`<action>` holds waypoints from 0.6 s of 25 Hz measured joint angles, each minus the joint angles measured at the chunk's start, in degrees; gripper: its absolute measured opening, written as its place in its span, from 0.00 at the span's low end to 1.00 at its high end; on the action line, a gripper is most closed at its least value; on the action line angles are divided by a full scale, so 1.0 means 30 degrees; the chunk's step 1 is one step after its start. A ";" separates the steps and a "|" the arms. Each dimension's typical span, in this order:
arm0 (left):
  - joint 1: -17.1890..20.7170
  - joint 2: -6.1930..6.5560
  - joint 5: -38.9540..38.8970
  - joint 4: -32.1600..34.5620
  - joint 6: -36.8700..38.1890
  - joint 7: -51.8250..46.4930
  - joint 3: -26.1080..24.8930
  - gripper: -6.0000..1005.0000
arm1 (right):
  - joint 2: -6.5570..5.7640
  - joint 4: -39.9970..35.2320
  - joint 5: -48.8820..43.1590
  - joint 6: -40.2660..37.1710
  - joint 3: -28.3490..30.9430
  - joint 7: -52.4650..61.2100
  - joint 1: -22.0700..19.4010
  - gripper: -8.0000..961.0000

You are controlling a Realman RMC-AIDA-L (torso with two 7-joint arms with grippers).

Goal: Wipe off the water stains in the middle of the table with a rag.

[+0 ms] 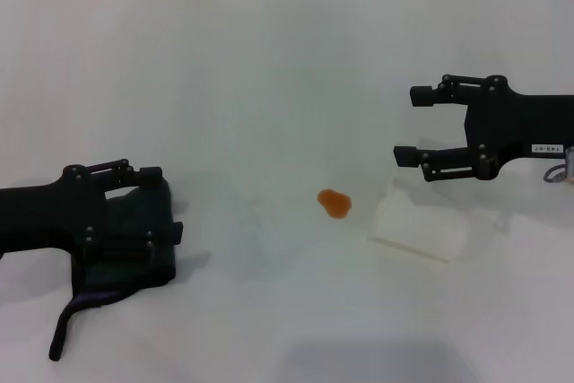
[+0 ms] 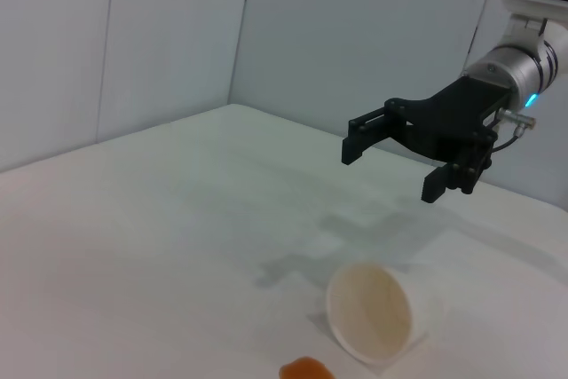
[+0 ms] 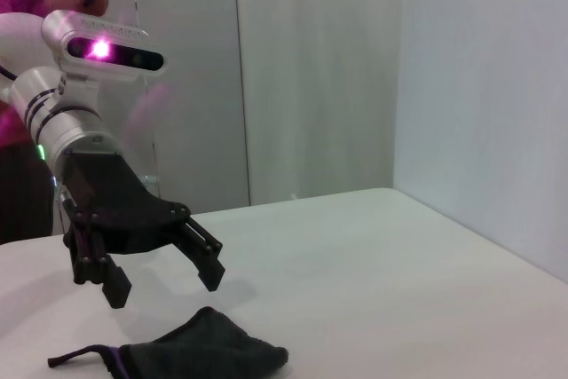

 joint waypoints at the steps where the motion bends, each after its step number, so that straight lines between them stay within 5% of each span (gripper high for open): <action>1: -0.0001 0.0000 0.0000 0.0000 -0.0001 0.0002 -0.0002 0.88 | 0.0000 0.0000 0.0001 0.0012 -0.0001 0.0003 0.0000 0.88; 15: -0.0092 0.0020 0.0000 0.0000 -0.0001 -0.0010 -0.0001 0.88 | 0.0000 -0.0212 -0.0102 -0.0012 -0.0096 0.0039 -0.0001 0.88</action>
